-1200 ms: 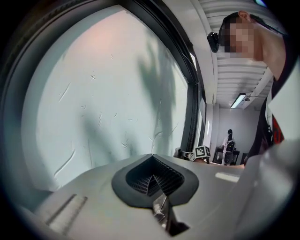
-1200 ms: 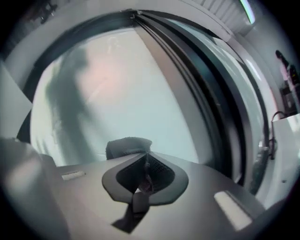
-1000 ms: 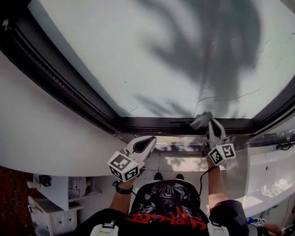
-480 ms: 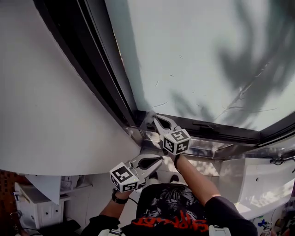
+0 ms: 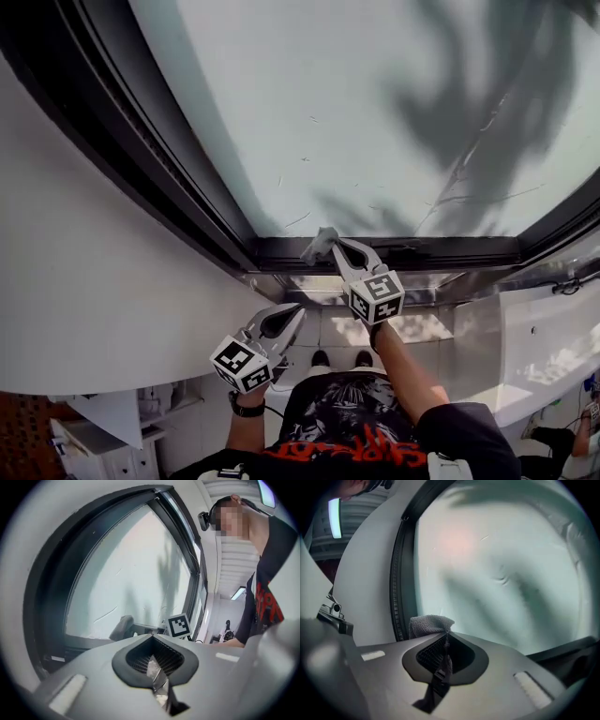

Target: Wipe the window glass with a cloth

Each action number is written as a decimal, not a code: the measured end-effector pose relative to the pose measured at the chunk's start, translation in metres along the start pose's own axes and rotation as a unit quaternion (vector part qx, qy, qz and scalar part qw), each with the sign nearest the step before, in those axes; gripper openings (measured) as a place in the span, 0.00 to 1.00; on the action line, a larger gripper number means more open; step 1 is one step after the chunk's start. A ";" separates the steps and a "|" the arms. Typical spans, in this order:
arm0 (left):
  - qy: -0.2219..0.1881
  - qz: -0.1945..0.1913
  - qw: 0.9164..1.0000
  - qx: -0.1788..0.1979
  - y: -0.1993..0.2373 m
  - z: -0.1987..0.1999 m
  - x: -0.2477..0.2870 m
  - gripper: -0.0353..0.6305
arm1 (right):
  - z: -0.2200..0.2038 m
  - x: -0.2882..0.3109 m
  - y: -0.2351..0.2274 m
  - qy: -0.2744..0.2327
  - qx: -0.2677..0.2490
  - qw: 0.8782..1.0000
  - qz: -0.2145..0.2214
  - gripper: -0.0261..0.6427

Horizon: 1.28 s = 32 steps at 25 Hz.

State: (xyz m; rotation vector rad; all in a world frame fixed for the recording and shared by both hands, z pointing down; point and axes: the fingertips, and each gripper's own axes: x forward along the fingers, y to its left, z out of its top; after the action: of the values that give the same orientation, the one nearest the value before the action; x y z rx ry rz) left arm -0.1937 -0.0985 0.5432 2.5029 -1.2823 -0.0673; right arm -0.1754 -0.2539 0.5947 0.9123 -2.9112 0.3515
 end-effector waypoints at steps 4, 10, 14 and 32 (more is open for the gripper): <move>0.034 -0.035 0.999 0.004 -0.022 -0.010 0.031 0.05 | 0.011 -0.061 -0.058 -0.024 -0.011 0.998 -0.056 0.06; 0.041 -0.097 0.994 0.026 -0.065 0.000 0.086 0.05 | 0.004 -0.161 -0.161 -0.058 0.038 0.983 -0.171 0.06; 0.052 -0.120 0.991 0.032 -0.097 0.001 0.116 0.05 | -0.002 -0.240 -0.238 -0.068 0.053 0.962 -0.259 0.06; 0.043 -0.078 0.996 -0.015 -0.121 -0.020 0.126 0.05 | 0.026 -0.306 -0.272 -0.093 0.051 0.960 -0.258 0.06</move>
State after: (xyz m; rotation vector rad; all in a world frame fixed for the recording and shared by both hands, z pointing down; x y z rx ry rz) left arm -0.0210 -0.1281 0.5378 2.5463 -1.0434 -0.0154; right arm 0.2312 -0.3072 0.5815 1.7480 -2.6774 0.3902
